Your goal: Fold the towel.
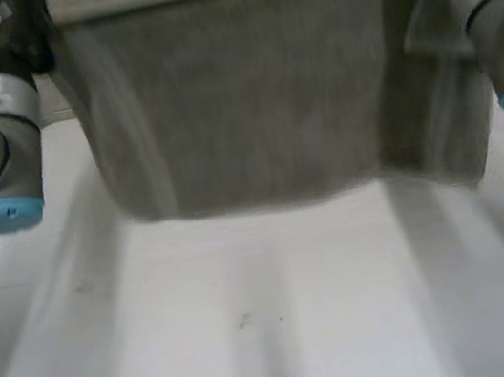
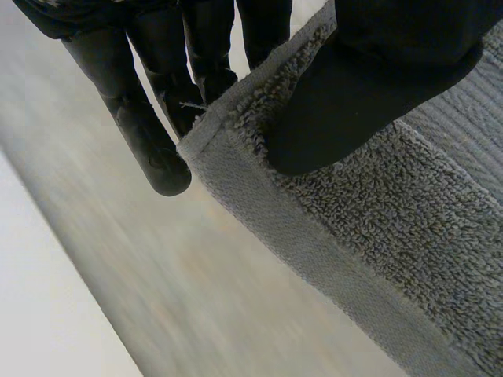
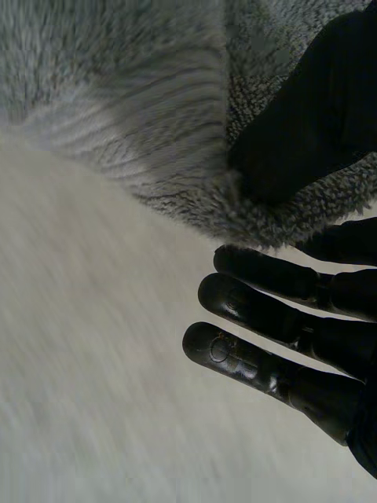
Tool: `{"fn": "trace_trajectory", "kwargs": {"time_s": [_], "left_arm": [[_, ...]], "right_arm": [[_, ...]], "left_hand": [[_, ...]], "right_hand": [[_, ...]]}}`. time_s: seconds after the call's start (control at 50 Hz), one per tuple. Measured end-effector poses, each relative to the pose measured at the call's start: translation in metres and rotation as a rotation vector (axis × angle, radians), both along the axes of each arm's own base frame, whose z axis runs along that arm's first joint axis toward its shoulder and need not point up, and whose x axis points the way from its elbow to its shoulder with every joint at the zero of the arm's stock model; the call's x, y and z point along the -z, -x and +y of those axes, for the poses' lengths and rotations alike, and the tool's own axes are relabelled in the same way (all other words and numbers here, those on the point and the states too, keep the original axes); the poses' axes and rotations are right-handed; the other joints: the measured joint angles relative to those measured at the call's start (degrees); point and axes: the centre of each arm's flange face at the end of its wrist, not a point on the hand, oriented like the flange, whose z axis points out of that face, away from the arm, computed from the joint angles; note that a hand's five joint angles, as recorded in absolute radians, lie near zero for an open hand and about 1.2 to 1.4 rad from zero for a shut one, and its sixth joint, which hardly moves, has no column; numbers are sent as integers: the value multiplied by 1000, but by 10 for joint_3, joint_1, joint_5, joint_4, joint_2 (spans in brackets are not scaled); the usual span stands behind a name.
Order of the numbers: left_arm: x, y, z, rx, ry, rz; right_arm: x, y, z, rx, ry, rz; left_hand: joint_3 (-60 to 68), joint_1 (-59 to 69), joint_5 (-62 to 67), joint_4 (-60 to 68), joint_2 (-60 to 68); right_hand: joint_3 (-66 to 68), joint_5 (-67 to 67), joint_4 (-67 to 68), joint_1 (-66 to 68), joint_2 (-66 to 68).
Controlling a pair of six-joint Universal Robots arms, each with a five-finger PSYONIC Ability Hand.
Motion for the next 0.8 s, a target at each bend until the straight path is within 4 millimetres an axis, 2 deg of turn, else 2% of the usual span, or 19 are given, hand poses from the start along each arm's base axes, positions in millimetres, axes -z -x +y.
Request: {"fn": "trace_trajectory", "kwargs": {"time_s": [0.06, 0.1, 0.14, 0.22, 0.26, 0.32, 0.36, 0.38, 0.4, 0.48, 0.52, 0.54, 0.58, 0.6, 0.62, 0.64, 0.68, 0.8], "left_arm": [[-21, -3, 7, 10, 107, 45], [-24, -4, 12, 13, 128, 53], [-22, -5, 16, 15, 121, 50], [-1, -7, 21, 15, 34, 20], [22, -9, 24, 15, -55, -9], [61, -11, 32, 14, -196, -55], [77, -12, 36, 14, -246, -71], [93, -13, 39, 14, -297, -88], [107, -14, 43, 13, -340, -102], [157, -19, 56, 7, -487, -166], [170, -21, 61, 3, -524, -191], [182, -23, 65, -4, -558, -220], [189, -25, 67, -11, -579, -246], [192, -26, 68, -16, -587, -257], [195, -28, 70, -23, -595, -274], [195, -28, 70, -23, -595, -274], [194, -31, 71, -32, -597, -290], [179, -34, 74, -46, -579, -288]], "right_arm": [[-17, 3, 10, -11, 85, -42], [-17, 3, 13, -16, 85, -43], [-8, 4, 19, -30, 32, -23], [18, 1, 28, -66, -113, 36], [36, -1, 33, -91, -203, 74], [82, -5, 43, -149, -414, 154], [101, -5, 47, -170, -498, 181], [110, -5, 48, -177, -537, 194], [131, -5, 52, -191, -623, 220], [184, -2, 60, -208, -830, 289], [198, -1, 63, -210, -882, 310], [211, 0, 65, -211, -926, 328], [218, 1, 65, -211, -951, 337], [220, 1, 66, -210, -956, 338], [221, 2, 66, -208, -958, 333], [221, 2, 66, -208, -958, 333], [217, 2, 65, -205, -942, 312], [194, 8, 67, -190, -874, 193]], "left_hand": [[0, 3, 2, 0, 0], [0, 3, 2, 0, 0], [0, 3, 2, 0, 0], [0, 5, 2, 0, 0], [0, 5, 2, 0, 0], [0, 5, 2, 0, 0], [0, 6, 2, 0, 0], [0, 6, 2, 0, 0], [0, 6, 2, 0, 0], [0, 6, 2, 0, 0], [0, 6, 2, 0, 0], [0, 6, 2, 0, 0], [0, 6, 2, 0, 0], [0, 6, 2, 0, 0], [0, 6, 2, 0, 0], [0, 6, 2, 0, 0], [0, 6, 2, 0, 0], [0, 6, 2, 0, 0]], "right_hand": [[0, 0, 0, 0, 0], [0, 0, 0, 0, 0], [0, 0, 0, 0, 0], [0, 1, 0, 0, 0], [0, 1, 0, 0, 0], [0, 1, 0, 0, 0], [0, 1, 0, 0, 0], [0, 1, 0, 0, 0], [0, 1, 0, 0, 0], [0, 1, 0, 0, 0], [-16, -10, -18, -3, -17], [-121, -100, -125, -81, -118], [-236, -214, -240, -181, -245], [-269, -246, -272, -208, -266], [-413, -396, -417, -331, -419], [-413, -396, -417, -331, -419], [-529, -512, -530, -415, -518], [-556, -526, -549, -430, -540]]}}
